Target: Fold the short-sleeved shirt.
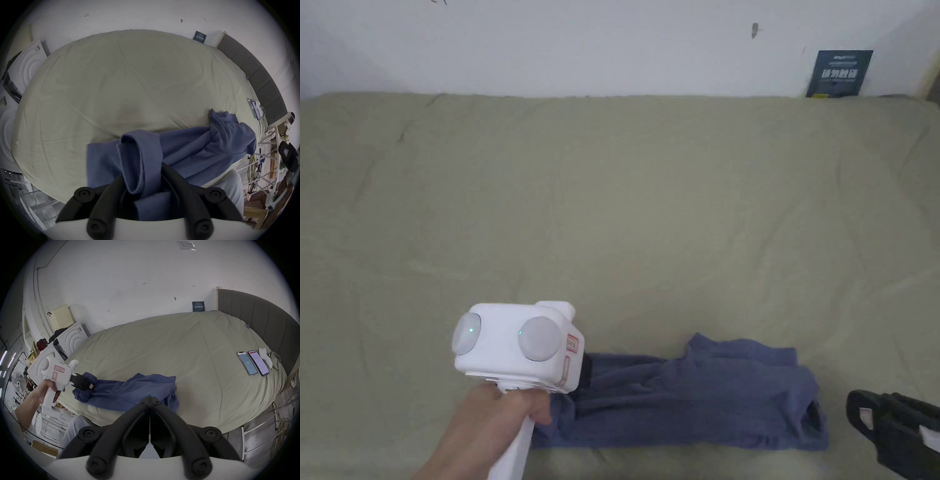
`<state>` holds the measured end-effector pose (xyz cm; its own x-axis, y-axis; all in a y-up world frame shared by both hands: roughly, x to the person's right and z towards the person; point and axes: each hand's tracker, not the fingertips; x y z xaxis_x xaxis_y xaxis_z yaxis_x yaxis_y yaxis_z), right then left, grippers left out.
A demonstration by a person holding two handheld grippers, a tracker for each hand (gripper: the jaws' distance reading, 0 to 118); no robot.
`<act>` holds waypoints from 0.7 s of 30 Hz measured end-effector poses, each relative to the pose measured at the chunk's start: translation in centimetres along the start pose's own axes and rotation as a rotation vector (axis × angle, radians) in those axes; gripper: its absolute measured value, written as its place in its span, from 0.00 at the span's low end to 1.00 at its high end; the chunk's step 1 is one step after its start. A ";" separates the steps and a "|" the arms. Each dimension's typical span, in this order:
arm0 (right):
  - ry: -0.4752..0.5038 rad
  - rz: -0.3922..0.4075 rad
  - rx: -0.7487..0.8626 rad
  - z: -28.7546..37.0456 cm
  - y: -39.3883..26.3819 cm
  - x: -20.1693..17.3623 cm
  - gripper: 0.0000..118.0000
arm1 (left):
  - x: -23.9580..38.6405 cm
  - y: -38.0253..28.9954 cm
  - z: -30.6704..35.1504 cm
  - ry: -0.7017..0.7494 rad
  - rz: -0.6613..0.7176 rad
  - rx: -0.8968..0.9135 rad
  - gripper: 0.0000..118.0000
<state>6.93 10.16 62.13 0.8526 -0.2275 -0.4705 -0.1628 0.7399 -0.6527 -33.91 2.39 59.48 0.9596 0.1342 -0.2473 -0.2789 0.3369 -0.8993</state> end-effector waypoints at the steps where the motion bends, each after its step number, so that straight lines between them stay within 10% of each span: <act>1: -0.001 -0.002 -0.002 0.0 -0.1 0.0 0.01 | 0.0 0.0 -0.4 -0.017 0.014 -0.007 0.20; 3: -0.001 -0.008 -0.002 0.1 -0.2 0.2 0.01 | -0.2 0.1 -1.0 -0.080 0.048 0.010 0.85; 4: 0.000 -0.014 -0.002 0.1 -0.4 0.4 0.01 | -0.2 0.2 -1.3 -0.146 0.074 0.003 1.00; 11: 0.007 -0.035 -0.002 0.0 -0.5 0.9 0.01 | -3.3 0.0 3.9 -0.187 0.108 0.072 0.98; 15: 0.023 -0.050 0.003 -0.2 -0.5 0.6 0.01 | -6.4 -2.2 7.5 -0.245 0.108 0.184 0.76; 17: 0.034 -0.053 0.001 -0.3 -0.5 0.4 0.01 | -7.0 -3.2 7.5 -0.235 0.061 0.068 0.00; 21: 0.040 -0.051 -0.006 -0.7 -0.6 0.0 0.01 | -7.7 -2.7 5.2 -0.115 0.131 0.107 0.00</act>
<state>6.67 9.30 62.11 0.8392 -0.2905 -0.4598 -0.1225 0.7227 -0.6802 -40.78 5.29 65.69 0.9059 0.2868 -0.3117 -0.4096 0.4059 -0.8170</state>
